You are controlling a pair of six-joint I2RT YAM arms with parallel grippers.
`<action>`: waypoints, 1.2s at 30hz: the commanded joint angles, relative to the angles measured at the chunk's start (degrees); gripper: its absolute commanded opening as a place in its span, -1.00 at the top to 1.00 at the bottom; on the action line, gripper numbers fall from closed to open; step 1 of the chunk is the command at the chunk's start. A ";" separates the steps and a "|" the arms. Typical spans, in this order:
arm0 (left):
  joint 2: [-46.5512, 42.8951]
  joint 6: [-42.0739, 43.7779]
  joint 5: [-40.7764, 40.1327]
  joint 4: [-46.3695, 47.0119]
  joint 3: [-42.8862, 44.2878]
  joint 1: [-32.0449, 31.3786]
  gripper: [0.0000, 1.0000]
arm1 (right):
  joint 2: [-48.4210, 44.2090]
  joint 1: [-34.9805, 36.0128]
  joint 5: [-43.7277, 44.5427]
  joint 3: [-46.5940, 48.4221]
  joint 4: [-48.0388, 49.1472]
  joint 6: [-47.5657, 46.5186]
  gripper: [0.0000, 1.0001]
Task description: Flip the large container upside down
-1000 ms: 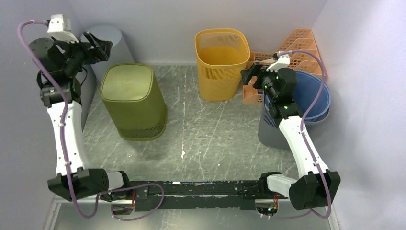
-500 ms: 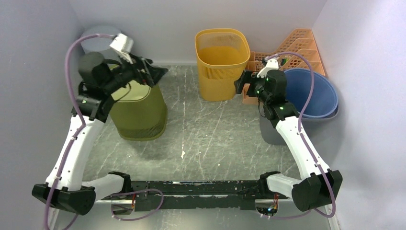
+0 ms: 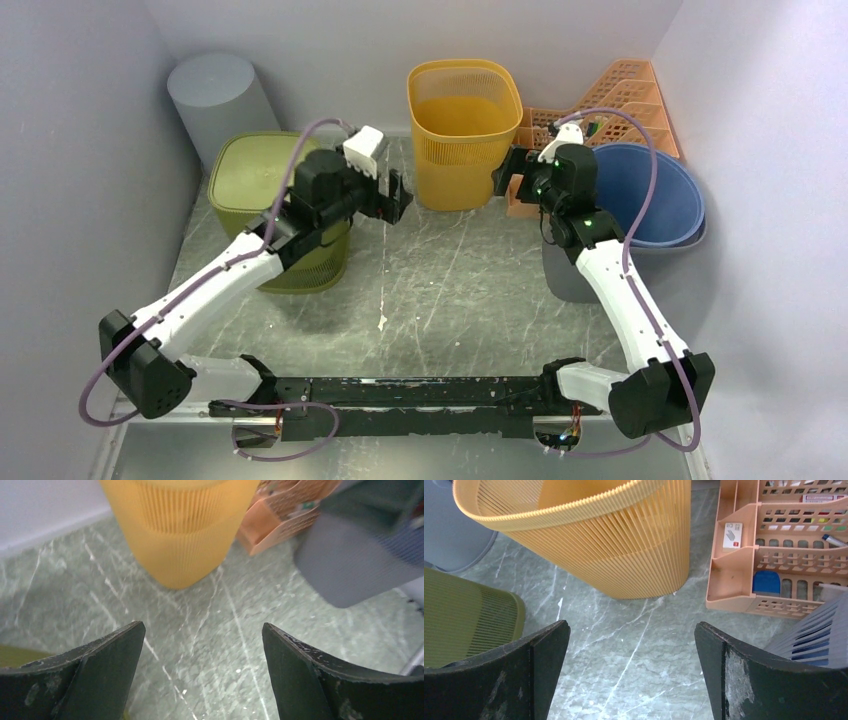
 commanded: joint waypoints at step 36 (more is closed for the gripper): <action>13.00 -5.03 -25.31 25.88 -28.48 20.61 -0.98 | -1.14 0.06 -0.95 2.07 0.83 -0.87 -1.00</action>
